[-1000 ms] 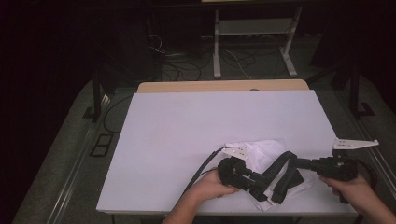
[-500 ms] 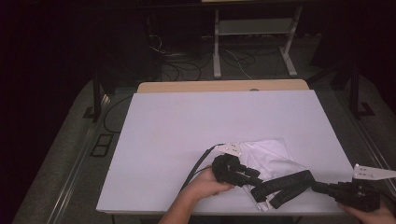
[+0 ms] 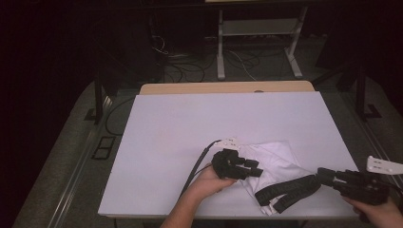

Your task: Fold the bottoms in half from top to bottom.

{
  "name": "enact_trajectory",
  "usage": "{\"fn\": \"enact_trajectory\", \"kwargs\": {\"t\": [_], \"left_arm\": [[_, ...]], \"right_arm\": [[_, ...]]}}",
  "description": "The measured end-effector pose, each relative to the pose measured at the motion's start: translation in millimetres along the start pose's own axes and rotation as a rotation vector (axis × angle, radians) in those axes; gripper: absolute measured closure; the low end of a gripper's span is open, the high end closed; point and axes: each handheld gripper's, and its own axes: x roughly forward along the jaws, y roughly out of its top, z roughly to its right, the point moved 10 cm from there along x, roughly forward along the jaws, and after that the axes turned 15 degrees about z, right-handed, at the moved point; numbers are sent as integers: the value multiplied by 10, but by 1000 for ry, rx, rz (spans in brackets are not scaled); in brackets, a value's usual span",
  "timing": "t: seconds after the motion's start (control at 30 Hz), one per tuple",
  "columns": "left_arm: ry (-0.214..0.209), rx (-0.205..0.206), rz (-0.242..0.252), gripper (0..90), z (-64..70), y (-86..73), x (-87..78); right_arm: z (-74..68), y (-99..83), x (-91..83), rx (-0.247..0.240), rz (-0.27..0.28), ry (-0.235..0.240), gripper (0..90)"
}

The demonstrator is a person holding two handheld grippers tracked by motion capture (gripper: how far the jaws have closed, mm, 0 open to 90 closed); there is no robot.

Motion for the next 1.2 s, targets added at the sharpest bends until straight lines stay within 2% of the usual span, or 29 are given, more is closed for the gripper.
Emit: {"fn": "enact_trajectory", "kwargs": {"t": [0.03, 0.07, 0.1, 0.17, 0.2, 0.23, 0.3, 0.33, 0.37, 0.4, 0.47, 0.6, 0.63, 0.7, 0.83, 0.9, 0.93, 1.03, 1.13, 1.17, 1.2], "left_arm": [[23, 9, 10, 551, -46, 17, -3], [66, 12, 20, 525, -113, 35, -4], [87, 1, 22, 527, -168, 43, -9], [136, -2, 9, 525, -275, 30, -21], [136, -2, 9, 536, -275, 30, -21], [210, -19, -40, 552, -409, -40, -43], [237, -38, -70, 559, -466, -92, -62], [237, -38, -70, 558, -466, -92, -62], [284, -53, -87, 568, -546, -127, -87], [287, -66, -94, 577, -568, -144, -93], [311, -62, -103, 577, -614, -169, -111], [312, -70, -110, 576, -624, -184, -116], [348, -71, -127, 585, -679, -222, -137], [330, -76, -117, 577, -669, -213, -145], [301, -66, -90, 545, -603, -158, -142], [294, -63, -87, 541, -586, -147, -140], [270, -51, -63, 524, -538, -107, -133], [257, -50, -42, 500, -513, -80, -127], [257, -50, -42, 489, -513, -80, -127], [223, -38, 6, 489, -454, -28, -130], [223, -38, 6, 450, -454, -28, -130]], "right_arm": [[12, -20, 56, 1, -13, -6, 710], [35, -47, 100, 3, -25, -21, 737], [50, -87, 133, 7, -46, -30, 747], [39, -180, 179, 12, -79, -11, 758], [39, -180, 179, 12, -79, -11, 758], [8, -311, 203, 34, -123, 16, 793], [-14, -391, 202, 38, -149, 29, 813], [-14, -391, 202, 38, -149, 29, 813], [-22, -473, 199, 46, -170, 36, 819], [-21, -510, 194, 51, -180, 32, 827], [-17, -583, 185, 63, -196, 31, 831], [-7, -668, 171, 63, -227, 27, 835], [-12, -719, 156, 75, -231, 33, 819], [-19, -704, 154, 84, -220, 42, 795], [-29, -495, 144, 99, -136, 56, 707], [-6, -429, 146, 97, -117, 40, 683], [121, -252, 192, 90, -73, -26, 582], [250, -147, 270, 91, -52, -72, 534], [317, -120, 320, 91, -54, -87, 523], [317, -120, 320, 91, -54, -87, 523], [317, -120, 320, 91, -54, -87, 523]]}}
